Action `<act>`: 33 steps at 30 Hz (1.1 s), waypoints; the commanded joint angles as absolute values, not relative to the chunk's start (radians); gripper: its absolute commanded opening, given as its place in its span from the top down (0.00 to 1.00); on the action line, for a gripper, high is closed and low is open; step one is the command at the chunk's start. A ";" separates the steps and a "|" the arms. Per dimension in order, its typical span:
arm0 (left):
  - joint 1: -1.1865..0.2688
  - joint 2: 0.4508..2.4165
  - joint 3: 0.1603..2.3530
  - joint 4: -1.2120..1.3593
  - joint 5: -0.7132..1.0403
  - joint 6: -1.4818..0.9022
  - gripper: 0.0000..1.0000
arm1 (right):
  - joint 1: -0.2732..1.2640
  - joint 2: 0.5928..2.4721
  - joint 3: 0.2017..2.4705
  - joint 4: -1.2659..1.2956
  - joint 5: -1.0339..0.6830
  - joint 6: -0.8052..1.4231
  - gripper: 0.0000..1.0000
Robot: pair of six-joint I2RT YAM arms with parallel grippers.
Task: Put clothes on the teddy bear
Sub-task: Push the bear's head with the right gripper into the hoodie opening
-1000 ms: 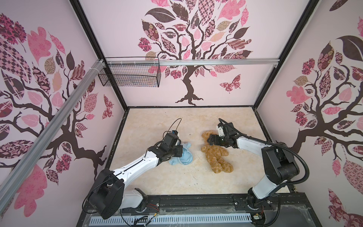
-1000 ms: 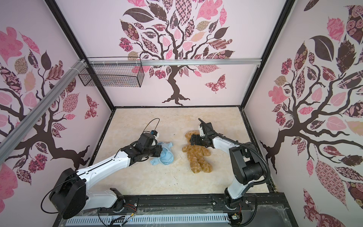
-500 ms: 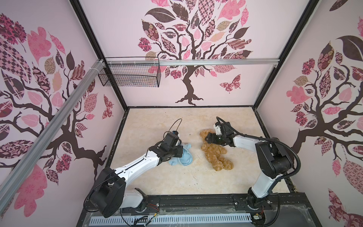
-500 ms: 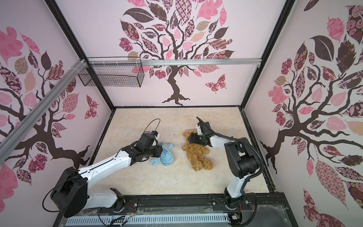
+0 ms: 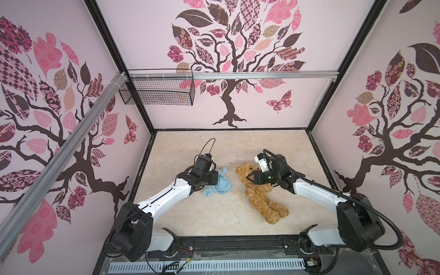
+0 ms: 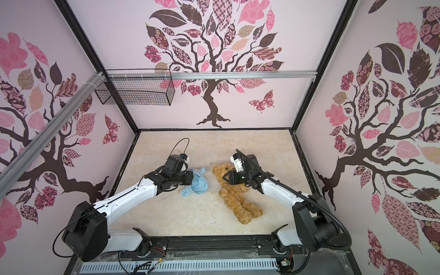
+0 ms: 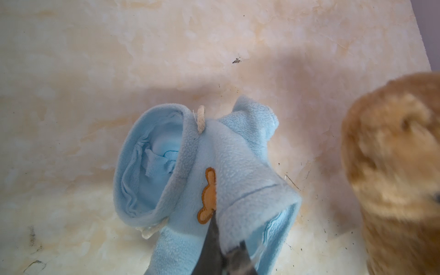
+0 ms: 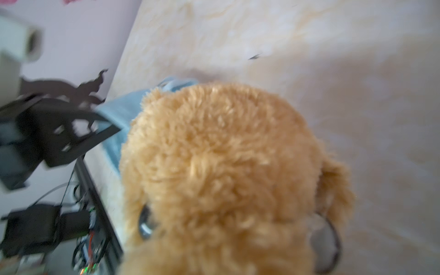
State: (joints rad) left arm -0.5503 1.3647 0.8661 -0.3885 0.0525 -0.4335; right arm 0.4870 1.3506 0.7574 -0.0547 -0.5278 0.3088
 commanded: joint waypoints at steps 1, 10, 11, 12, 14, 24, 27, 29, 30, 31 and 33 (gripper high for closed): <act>-0.547 1.389 0.901 -0.378 0.085 -0.412 1.00 | 0.552 1.286 0.801 -0.237 -0.693 0.240 0.59; -0.545 1.380 0.875 -0.367 0.145 -0.419 1.00 | 0.667 1.377 0.799 -0.234 -0.953 0.214 0.63; -0.545 1.377 0.869 -0.367 0.150 -0.421 1.00 | 0.671 1.392 0.802 -0.221 -0.991 0.210 0.63; -0.545 1.374 0.866 -0.367 0.153 -0.422 1.00 | 0.673 1.403 0.802 -0.203 -1.018 0.212 0.62; -0.545 1.369 0.859 -0.365 0.159 -0.423 1.00 | 0.676 1.443 0.806 -0.136 -1.068 0.250 0.63; -0.545 1.350 0.840 -0.378 0.175 -0.418 1.00 | 0.645 1.595 0.903 -0.091 -0.951 0.296 0.67; -0.545 1.347 0.836 -0.380 0.182 -0.417 1.00 | 0.636 1.608 0.906 -0.079 -0.879 0.306 0.68; -0.545 1.344 0.833 -0.377 0.189 -0.415 1.00 | 0.635 1.617 0.904 -0.062 -0.848 0.319 0.69; -0.545 1.345 0.831 -0.374 0.190 -0.417 1.00 | 0.636 1.616 0.898 -0.038 -0.833 0.335 0.69; -0.545 1.347 0.830 -0.373 0.197 -0.417 1.00 | 0.637 1.612 0.890 -0.012 -0.816 0.351 0.70; -0.545 1.349 0.828 -0.371 0.207 -0.416 1.00 | 0.636 1.603 0.872 0.050 -0.788 0.390 0.71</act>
